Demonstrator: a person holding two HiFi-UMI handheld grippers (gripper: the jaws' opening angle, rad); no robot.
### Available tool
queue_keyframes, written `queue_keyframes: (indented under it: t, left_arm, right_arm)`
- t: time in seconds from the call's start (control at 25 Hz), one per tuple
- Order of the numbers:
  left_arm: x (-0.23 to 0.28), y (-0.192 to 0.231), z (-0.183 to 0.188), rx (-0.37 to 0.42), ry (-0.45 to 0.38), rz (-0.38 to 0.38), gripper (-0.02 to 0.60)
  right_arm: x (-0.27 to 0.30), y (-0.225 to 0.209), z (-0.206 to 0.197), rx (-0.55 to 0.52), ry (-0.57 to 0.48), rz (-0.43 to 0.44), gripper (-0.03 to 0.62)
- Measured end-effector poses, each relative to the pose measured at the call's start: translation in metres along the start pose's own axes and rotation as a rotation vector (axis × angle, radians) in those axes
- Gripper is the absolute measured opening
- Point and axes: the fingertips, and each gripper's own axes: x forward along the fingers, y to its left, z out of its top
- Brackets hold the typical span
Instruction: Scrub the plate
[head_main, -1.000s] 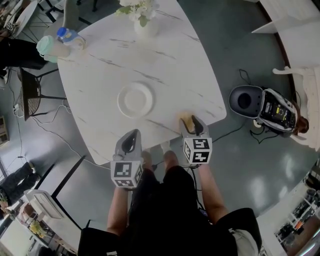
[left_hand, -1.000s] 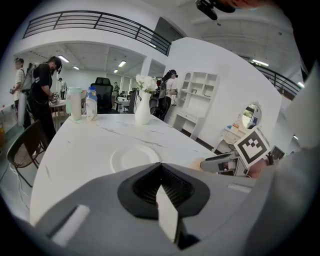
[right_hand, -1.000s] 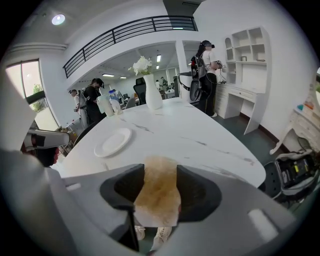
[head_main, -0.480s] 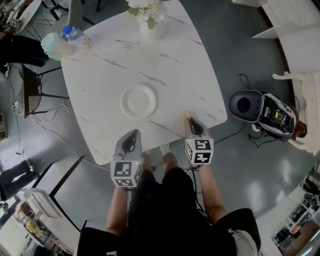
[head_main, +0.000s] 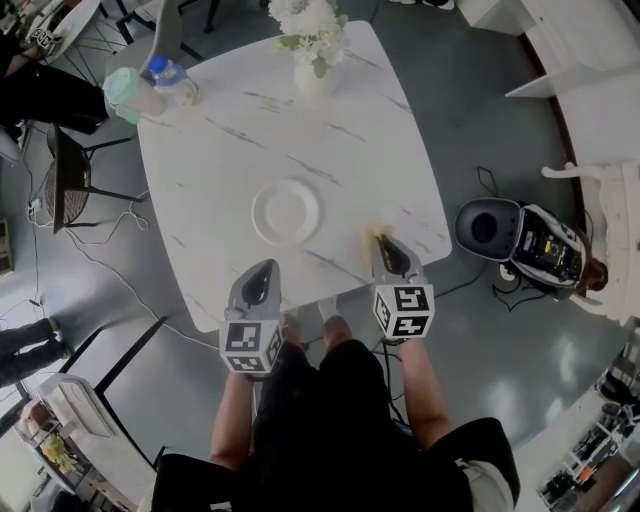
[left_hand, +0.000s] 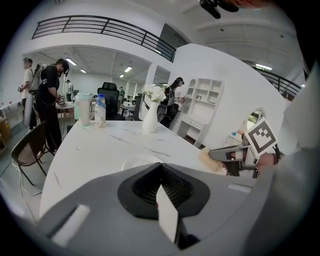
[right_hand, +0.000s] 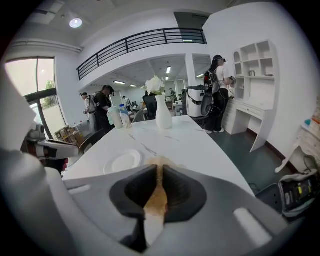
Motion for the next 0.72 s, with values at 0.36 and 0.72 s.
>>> queue_keyframes:
  t: [0.36,0.72]
  left_arm:
    - [-0.011,0.021,0.02,-0.013,-0.032,0.055,0.008]
    - [-0.022,0.051,0.03,-0.047,-0.045,0.114,0.008]
  right_arm:
    - [0.001,0.036,0.059,-0.079,-0.079,0.074,0.04]
    - [0.018,0.088,0.097,-0.162,-0.106,0.179,0.04]
